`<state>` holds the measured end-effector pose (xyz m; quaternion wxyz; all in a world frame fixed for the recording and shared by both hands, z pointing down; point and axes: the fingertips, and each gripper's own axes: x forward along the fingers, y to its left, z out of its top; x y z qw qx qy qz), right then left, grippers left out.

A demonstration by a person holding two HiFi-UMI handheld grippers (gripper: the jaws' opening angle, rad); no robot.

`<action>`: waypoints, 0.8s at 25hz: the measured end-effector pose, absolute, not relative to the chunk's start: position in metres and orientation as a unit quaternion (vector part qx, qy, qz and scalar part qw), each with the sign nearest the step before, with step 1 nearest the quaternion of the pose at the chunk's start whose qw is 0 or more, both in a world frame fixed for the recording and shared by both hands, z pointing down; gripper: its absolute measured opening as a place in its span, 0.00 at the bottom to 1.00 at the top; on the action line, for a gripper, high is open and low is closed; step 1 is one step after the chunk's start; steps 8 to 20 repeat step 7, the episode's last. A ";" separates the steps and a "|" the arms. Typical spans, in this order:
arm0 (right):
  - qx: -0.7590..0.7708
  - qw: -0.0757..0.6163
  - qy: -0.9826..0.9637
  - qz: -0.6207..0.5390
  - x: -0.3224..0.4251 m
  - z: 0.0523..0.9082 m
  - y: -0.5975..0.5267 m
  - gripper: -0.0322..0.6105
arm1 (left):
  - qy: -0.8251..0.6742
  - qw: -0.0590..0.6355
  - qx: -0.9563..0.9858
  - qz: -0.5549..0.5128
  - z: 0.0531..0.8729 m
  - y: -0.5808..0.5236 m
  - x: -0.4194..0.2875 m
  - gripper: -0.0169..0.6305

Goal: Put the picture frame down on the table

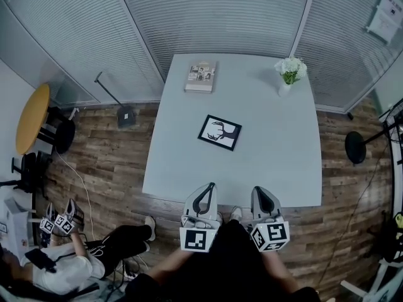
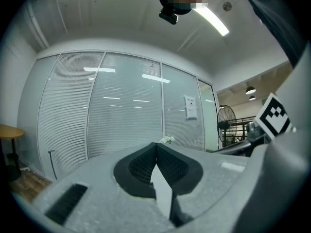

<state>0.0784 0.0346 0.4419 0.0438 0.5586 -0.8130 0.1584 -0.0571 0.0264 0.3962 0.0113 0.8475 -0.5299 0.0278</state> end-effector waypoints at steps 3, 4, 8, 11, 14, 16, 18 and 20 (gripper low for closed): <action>0.558 0.043 -0.814 0.157 0.078 0.443 0.035 0.07 | -0.530 0.015 0.848 0.029 0.398 0.027 -0.056 0.05; 0.558 0.042 -0.814 0.157 0.079 0.443 0.035 0.07 | -0.529 0.015 0.848 0.030 0.399 0.026 -0.056 0.05; 0.559 0.042 -0.814 0.156 0.081 0.443 0.036 0.07 | -0.525 0.009 0.850 0.033 0.399 0.026 -0.053 0.05; 0.559 0.042 -0.814 0.156 0.081 0.443 0.036 0.07 | -0.525 0.009 0.850 0.033 0.399 0.026 -0.053 0.05; 0.559 0.042 -0.814 0.156 0.081 0.443 0.036 0.07 | -0.525 0.009 0.850 0.033 0.399 0.026 -0.053 0.05; 0.559 0.042 -0.814 0.156 0.081 0.443 0.036 0.07 | -0.525 0.009 0.850 0.033 0.399 0.026 -0.053 0.05; 0.559 0.042 -0.814 0.156 0.081 0.443 0.036 0.07 | -0.525 0.009 0.850 0.033 0.399 0.026 -0.053 0.05; 0.559 0.042 -0.814 0.156 0.081 0.443 0.036 0.07 | -0.525 0.009 0.850 0.033 0.399 0.026 -0.053 0.05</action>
